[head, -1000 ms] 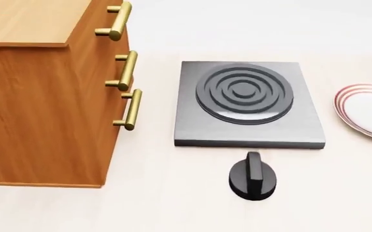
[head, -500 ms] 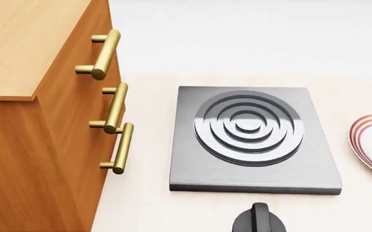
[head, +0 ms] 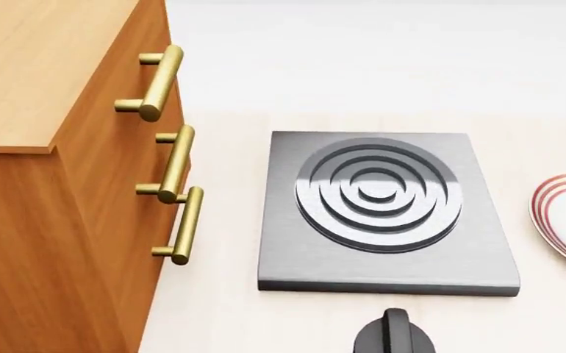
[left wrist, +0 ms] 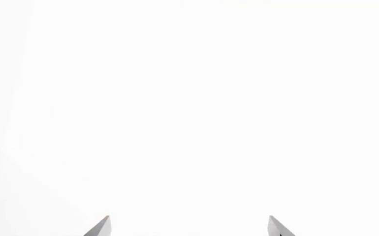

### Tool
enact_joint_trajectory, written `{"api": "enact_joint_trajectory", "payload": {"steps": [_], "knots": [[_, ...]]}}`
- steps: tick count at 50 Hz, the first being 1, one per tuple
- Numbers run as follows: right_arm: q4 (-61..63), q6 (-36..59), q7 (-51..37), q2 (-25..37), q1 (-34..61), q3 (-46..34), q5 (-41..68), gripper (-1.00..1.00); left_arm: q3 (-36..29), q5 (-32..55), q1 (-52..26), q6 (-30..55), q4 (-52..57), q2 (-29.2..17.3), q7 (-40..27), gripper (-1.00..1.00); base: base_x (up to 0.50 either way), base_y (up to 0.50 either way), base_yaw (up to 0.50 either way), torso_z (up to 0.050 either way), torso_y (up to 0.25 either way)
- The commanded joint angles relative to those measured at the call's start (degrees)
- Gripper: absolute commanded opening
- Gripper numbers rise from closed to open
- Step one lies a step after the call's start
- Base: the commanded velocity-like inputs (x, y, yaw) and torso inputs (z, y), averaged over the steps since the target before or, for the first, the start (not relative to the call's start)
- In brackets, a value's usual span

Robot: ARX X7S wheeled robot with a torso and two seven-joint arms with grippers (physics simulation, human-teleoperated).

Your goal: Put the bowl on the stove.

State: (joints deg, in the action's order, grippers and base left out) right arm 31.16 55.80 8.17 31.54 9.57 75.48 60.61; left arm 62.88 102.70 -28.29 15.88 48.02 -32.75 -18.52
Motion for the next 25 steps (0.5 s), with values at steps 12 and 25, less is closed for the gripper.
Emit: {"api": "enact_joint_trajectory", "payload": {"steps": [12, 25], "knots": [[-11.17, 14.84, 7.5, 34.88, 2.45, -19.72, 0.13, 1.0, 0.19, -0.58, 0.26, 0.88, 0.21, 2.07, 2.03, 1.0, 0.0, 0.0, 0.0, 0.0, 0.0], [-12.42, 25.05, 10.85, 35.33, -8.24, -14.9, -4.4, 1.0, 0.28, -0.93, 0.61, 1.12, 0.16, 2.14, 2.23, 1.0, 0.0, 0.0, 0.0, 0.0, 0.0]]}}
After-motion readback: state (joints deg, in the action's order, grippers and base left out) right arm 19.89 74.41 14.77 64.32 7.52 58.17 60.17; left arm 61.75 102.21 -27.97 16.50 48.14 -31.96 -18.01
